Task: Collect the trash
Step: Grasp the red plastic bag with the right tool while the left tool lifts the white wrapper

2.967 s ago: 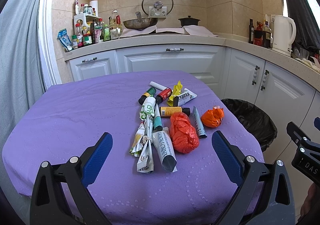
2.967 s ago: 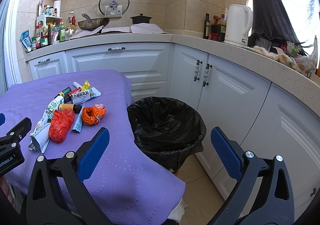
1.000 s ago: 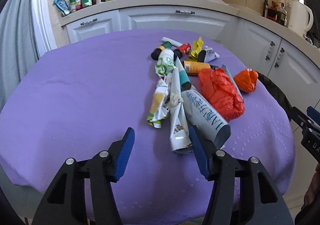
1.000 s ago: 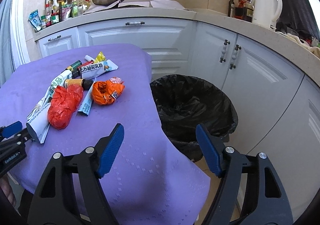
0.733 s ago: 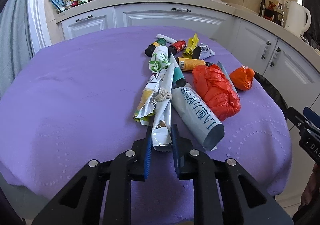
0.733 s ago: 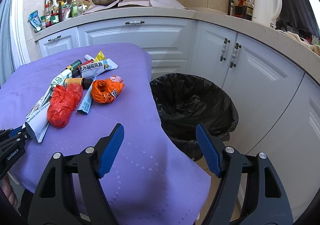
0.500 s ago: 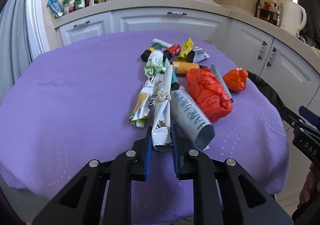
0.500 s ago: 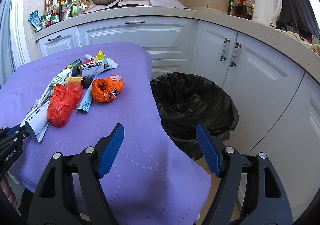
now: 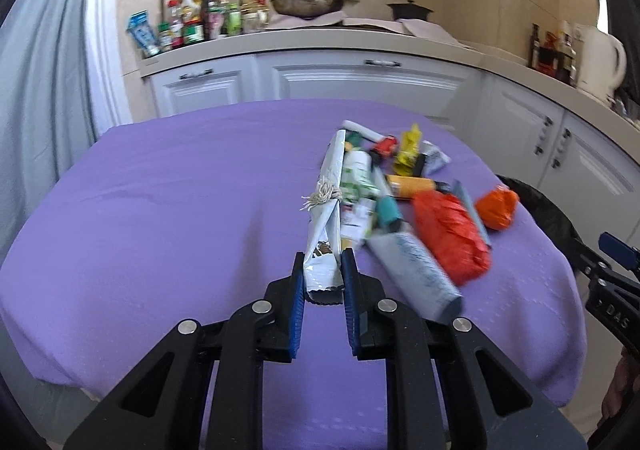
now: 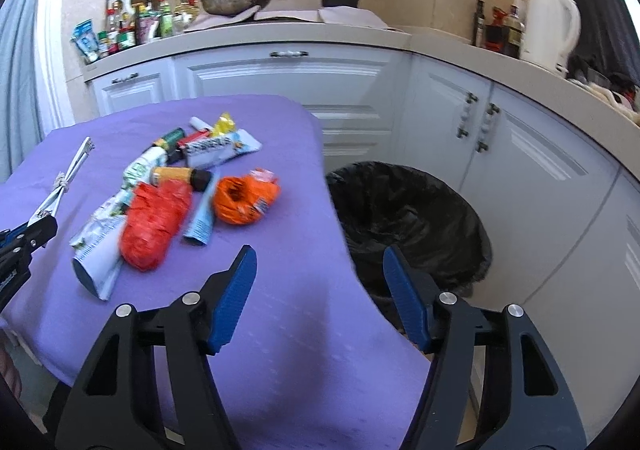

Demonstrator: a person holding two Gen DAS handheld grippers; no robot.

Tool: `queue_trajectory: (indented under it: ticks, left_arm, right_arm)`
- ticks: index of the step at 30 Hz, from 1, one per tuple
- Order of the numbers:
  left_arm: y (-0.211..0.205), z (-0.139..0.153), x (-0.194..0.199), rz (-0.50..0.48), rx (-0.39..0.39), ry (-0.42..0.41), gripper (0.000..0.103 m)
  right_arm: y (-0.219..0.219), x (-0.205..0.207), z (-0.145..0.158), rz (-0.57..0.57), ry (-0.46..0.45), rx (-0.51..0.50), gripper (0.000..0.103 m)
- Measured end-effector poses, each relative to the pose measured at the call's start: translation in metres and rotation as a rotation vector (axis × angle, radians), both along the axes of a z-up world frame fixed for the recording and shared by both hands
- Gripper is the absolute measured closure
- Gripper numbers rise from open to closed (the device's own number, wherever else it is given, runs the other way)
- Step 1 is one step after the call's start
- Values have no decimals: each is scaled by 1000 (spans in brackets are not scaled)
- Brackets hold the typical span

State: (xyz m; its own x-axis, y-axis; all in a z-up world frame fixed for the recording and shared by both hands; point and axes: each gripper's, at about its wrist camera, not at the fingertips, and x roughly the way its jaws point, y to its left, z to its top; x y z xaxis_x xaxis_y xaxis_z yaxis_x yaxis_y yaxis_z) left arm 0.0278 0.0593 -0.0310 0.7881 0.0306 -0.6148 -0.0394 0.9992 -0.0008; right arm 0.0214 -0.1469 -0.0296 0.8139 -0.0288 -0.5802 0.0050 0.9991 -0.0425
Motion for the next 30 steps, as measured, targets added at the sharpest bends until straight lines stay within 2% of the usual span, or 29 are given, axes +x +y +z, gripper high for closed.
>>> queue_trajectory:
  ticks: [10, 17, 20, 21, 22, 24, 30]
  left_arm:
    - [54, -6, 6, 140, 1, 10, 85]
    - [88, -8, 3, 222, -5, 14, 85]
    - [96, -7, 2, 244, -15, 11, 85]
    - [97, -8, 1, 247, -17, 12, 85]
    - [98, -8, 2, 249, -20, 14, 85]
    - [97, -10, 2, 247, -24, 16, 85]
    - [91, -12, 3, 234, -35, 27, 85]
  right_arm:
    - [58, 19, 16, 142, -46, -17, 38]
    - [91, 35, 0, 217, 5, -51, 31]
    - [96, 40, -8, 228, 43, -56, 31]
    - [97, 41, -9, 234, 51, -54, 39]
    - [99, 42, -12, 247, 67, -46, 51]
    - [101, 43, -15, 265, 91, -36, 65]
    - [99, 35, -11, 261, 62, -34, 66]
